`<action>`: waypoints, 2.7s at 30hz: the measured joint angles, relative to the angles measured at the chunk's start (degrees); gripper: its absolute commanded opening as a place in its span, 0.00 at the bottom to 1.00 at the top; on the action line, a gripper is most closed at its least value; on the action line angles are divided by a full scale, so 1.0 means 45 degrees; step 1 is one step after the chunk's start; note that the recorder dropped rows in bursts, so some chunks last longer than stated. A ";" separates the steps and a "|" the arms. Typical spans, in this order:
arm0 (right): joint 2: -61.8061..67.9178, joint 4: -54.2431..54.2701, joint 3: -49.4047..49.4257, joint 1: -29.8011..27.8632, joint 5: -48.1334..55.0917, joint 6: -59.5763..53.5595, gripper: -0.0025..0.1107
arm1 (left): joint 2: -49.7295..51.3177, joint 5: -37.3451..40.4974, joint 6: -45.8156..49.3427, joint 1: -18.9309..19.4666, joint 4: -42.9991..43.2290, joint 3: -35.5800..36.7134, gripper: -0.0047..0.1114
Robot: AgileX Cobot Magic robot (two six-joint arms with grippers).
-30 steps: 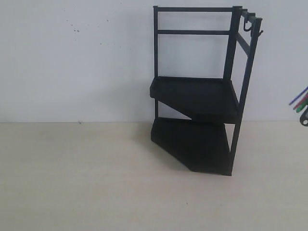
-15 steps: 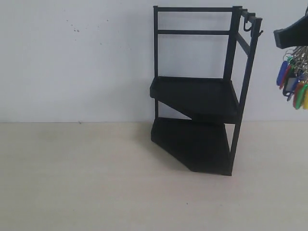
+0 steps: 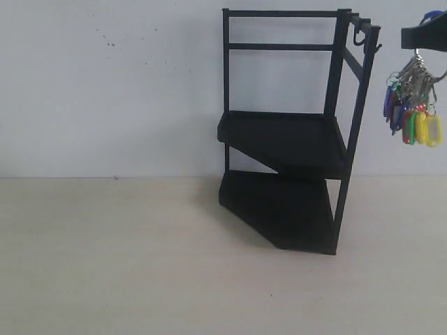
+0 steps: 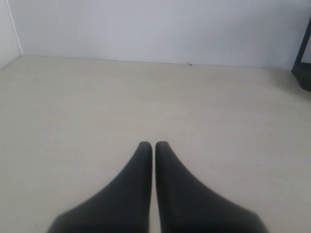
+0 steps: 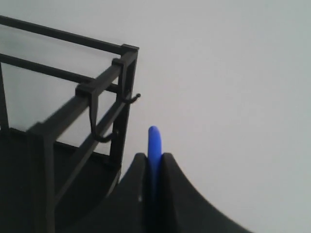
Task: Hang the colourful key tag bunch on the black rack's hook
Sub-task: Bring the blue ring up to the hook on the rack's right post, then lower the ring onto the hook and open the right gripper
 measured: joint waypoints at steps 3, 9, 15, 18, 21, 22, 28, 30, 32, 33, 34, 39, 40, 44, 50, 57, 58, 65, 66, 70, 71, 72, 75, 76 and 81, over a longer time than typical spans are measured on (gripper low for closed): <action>0.0464 0.0000 -0.0545 0.0000 -0.0406 0.0148 0.02 | 0.0000 0.0000 0.0000 0.0000 0.0000 0.0000 0.08; 0.0921 -0.0070 -0.0746 -0.0020 -0.1202 0.0180 0.02 | 0.0000 0.0000 0.0000 0.0000 0.0000 0.0000 0.08; 0.1184 -0.0191 -0.0746 -0.0020 -0.0841 -0.0228 0.02 | 0.0000 0.0000 0.0000 0.0000 0.0000 0.0000 0.08; 0.1318 -0.0225 -0.0756 -0.0020 -0.0772 -0.0465 0.02 | 0.0000 0.0000 0.0000 0.0000 0.0000 0.0000 0.08; 0.1556 -0.0225 -0.0915 -0.0020 -0.0684 -0.0530 0.02 | 0.0000 0.0000 0.0000 0.0000 0.0000 0.0000 0.08; 0.1682 -0.0225 -0.1027 -0.0020 -0.0678 -0.0556 0.02 | 0.0000 0.0000 0.0000 0.0000 0.0000 0.0000 0.08; 0.2252 -0.0225 -0.1714 -0.0020 -0.0931 -0.0582 0.02 | 0.0000 0.0000 0.0000 0.0000 0.0000 0.0000 0.08; 0.2306 -0.0225 -0.1812 -0.0020 -0.1045 -0.0582 0.02 | 0.0000 0.0000 0.0000 0.0000 0.0000 0.0000 0.08; 0.2333 -0.0225 -0.1859 -0.0020 -0.1136 -0.0582 0.02 | 0.0000 0.0000 0.0000 0.0000 0.0000 0.0000 0.08; 0.2333 -0.0225 -0.1859 -0.0020 -0.1220 -0.0582 0.02 | 0.0000 0.0000 0.0000 0.0000 0.0000 0.0000 0.08; 0.2333 -0.0225 -0.1859 -0.0020 -0.1285 -0.0582 0.02 | 0.0000 0.0000 0.0000 0.0000 0.0000 0.0000 0.08; 0.2333 -0.0225 -0.1859 -0.0020 -0.1674 -0.0502 0.02 | 0.0000 0.0000 0.0000 0.0000 0.0000 0.0000 0.08; 0.2333 -0.0225 -0.1859 -0.0020 -0.1737 -0.0502 0.02 | 0.0000 0.0000 0.0000 0.0000 0.0000 0.0000 0.08; 0.2333 -0.0225 -0.1859 -0.0020 -0.1830 -0.0388 0.02 | 0.0000 0.0000 0.0000 0.0000 0.0000 0.0000 0.08; 0.2333 -0.0225 -0.1859 -0.0020 -0.2237 -0.0279 0.02 | 0.0000 0.0000 0.0000 0.0000 0.0000 0.0000 0.08; 0.2333 -0.0225 -0.1859 -0.0046 -0.2287 0.0098 0.02 | 0.0000 0.0000 0.0000 0.0000 0.0000 0.0000 0.08; 0.2333 -0.0225 -0.1859 -0.0046 -0.2287 0.0121 0.02 | 0.0000 0.0000 0.0000 0.0000 0.0000 0.0000 0.08; 0.2333 -0.0225 -0.1859 -0.0046 -0.2264 0.0177 0.04 | 0.0000 0.0000 0.0000 0.0000 0.0000 0.0000 0.08; 0.2333 -0.0225 -0.1859 -0.0046 -0.2263 0.0177 0.08 | 0.0000 0.0000 0.0000 0.0000 0.0000 0.0000 0.08; 0.2333 -0.0225 -0.1892 -0.0046 -0.2213 0.0471 0.42 | 0.0000 0.0000 0.0000 0.0000 0.0000 0.0000 0.08; 0.2333 -0.0225 -0.1892 -0.0046 -0.2115 0.0496 0.40 | 0.0000 0.0000 0.0000 0.0000 0.0000 0.0000 0.08; 0.2333 -0.0225 -0.1892 -0.0046 -0.1921 0.0592 0.39 | 0.0000 0.0000 0.0000 0.0000 0.0000 0.0000 0.08; 0.2333 -0.0225 -0.1892 -0.0046 -0.1891 0.0850 0.36 | 0.0000 0.0000 0.0000 0.0000 0.0000 0.0000 0.08; 0.2279 -0.0225 -0.1892 -0.0046 -0.1833 0.0850 0.36 | 0.0000 0.0000 0.0000 0.0000 0.0000 0.0000 0.08; 0.1623 -0.0225 -0.1902 -0.0046 -0.0381 0.0942 0.36 | 0.0000 0.0000 0.0000 0.0000 0.0000 0.0000 0.08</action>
